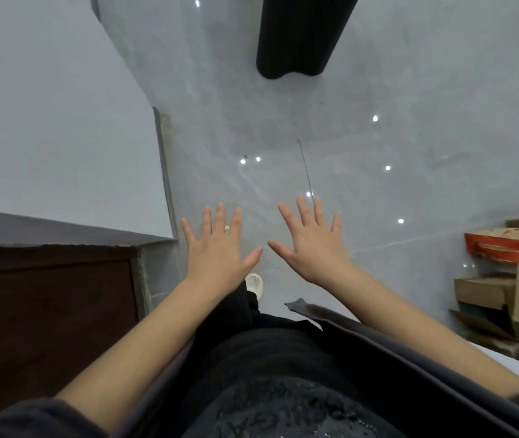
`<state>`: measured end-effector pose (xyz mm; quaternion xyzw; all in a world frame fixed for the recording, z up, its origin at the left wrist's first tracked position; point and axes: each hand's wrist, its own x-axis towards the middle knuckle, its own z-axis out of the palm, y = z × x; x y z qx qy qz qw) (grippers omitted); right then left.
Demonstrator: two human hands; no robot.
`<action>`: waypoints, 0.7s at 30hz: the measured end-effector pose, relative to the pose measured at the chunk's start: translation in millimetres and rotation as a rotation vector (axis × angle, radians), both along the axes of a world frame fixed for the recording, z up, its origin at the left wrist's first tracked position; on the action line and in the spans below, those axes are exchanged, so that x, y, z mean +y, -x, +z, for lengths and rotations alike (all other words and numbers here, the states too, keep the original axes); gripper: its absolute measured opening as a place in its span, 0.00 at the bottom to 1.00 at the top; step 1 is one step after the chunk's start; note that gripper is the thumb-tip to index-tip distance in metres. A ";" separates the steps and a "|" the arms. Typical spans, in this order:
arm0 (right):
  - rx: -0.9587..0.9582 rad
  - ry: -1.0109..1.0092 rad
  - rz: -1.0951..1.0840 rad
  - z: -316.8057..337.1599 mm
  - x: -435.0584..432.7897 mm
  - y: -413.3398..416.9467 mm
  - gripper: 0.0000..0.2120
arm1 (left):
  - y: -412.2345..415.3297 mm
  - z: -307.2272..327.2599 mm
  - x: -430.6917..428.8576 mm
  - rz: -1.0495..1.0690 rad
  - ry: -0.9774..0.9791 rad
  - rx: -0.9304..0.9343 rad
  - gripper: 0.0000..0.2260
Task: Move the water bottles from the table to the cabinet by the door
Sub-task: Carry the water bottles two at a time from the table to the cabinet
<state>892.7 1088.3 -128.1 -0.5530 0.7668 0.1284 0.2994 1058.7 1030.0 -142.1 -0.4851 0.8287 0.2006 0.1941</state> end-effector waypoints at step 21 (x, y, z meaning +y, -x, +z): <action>0.075 -0.054 -0.097 -3.9 -236.8 43.4 0.35 | 61.1 1.8 -258.1 0.023 -0.120 0.027 0.36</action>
